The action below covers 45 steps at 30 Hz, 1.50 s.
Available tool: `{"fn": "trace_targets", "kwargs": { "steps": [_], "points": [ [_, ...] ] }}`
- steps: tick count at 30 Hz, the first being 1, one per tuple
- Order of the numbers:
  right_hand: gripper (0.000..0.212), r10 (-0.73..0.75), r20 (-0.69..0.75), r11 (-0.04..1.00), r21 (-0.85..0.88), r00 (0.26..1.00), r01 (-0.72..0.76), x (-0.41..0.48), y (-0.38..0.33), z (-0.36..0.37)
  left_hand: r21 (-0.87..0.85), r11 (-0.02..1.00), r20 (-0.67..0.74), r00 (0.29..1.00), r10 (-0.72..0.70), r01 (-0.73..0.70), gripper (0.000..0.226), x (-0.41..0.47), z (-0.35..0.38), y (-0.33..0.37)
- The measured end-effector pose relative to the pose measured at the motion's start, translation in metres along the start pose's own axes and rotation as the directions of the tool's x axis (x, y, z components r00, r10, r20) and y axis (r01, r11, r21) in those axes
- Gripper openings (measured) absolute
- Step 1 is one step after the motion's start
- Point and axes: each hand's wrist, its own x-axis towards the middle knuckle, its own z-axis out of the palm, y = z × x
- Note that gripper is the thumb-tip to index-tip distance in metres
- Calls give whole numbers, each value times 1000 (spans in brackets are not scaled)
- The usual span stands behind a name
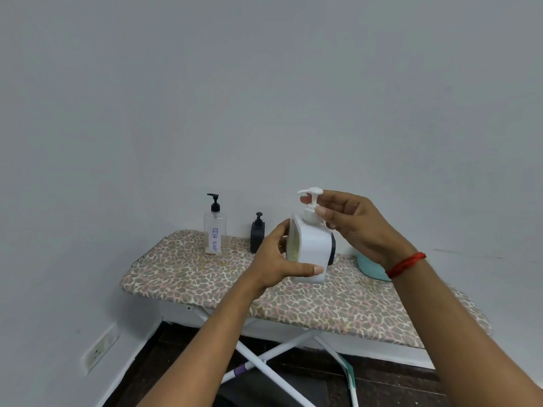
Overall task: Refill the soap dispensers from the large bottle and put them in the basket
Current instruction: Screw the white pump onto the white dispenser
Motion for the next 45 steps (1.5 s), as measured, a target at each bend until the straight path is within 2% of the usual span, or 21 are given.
{"fn": "trace_targets", "kwargs": {
  "steps": [2, 5, 9, 12, 14, 16, 19, 22, 24, 26, 28, 31, 34, 36, 39, 41, 43, 45],
  "points": [
    [46, -20, 1, 999, 36, 1000, 20, 0, 0, -1, 15, 1000, 4, 1000, -2, 2, 98, 0, 1, -1],
    [62, -26, -58, 997, 66, 998, 29, 5, 3, 3, 22, 1000, -25, 999, 23, -22, 99, 0, 7, -1],
    [85, -3, -221, 984, -176, 975, -37, 10, 2, 18, 45, 999, -27, 999, 33, -32, 96, 2, 10, -2],
    [94, 33, -193, 982, -174, 981, -67, 11, -1, 17, 49, 999, -18, 1000, 23, -22, 96, 2, 9, -4],
    [92, 94, -91, 994, -54, 991, -99, 10, 0, 9, 29, 999, -19, 1000, 15, -14, 95, 1, 6, -6],
    [80, 135, 12, 987, 91, 991, -136, 7, 2, 2, 16, 1000, -16, 1000, 6, -6, 94, 1, 4, -7],
    [60, 116, 63, 975, 184, 991, -126, 3, 4, 1, 24, 1000, -12, 1000, 3, -3, 96, 2, 4, -9],
    [69, 108, -64, 988, 116, 992, -100, 4, 8, 6, 33, 999, -24, 1000, 10, -9, 97, 1, 8, -11],
    [77, 82, -238, 992, -70, 968, -101, 6, 11, 16, 47, 999, -23, 1000, 12, -11, 96, 2, 10, -12],
    [80, 33, -307, 978, -184, 951, -94, 6, 15, 23, 60, 998, -3, 1000, 3, -3, 94, 2, 10, -13],
    [78, 58, -255, 984, -146, 965, -98, 4, 15, 20, 59, 998, 7, 1000, -10, 9, 92, 0, 9, -14],
    [57, 142, -48, 988, -60, 989, -144, 0, 13, 5, 55, 998, 13, 1000, -14, 13, 88, -3, 6, -16],
    [45, 123, 99, 989, 68, 987, -130, -4, 12, -2, 51, 999, 24, 1000, -9, 7, 91, -3, 5, -18],
    [54, 116, 58, 990, 79, 992, -120, -3, 13, -1, 51, 999, 21, 1000, -1, 0, 93, -2, 7, -17],
    [70, 82, -213, 984, -137, 974, -113, 0, 17, 13, 54, 998, -1, 1000, 19, -19, 91, -1, 12, -16],
    [77, 35, -291, 969, -224, 956, -103, 1, 20, 20, 50, 999, -9, 1000, 20, -20, 93, 0, 14, -17],
    [84, 72, -234, 978, -174, 970, -114, 1, 20, 15, 37, 999, -5, 1000, 13, -12, 92, -1, 14, -17],
    [71, 154, -80, 988, -22, 985, -156, -1, 17, 2, 23, 1000, 8, 1000, 1, -2, 89, -1, 12, -18]
  ]
}}
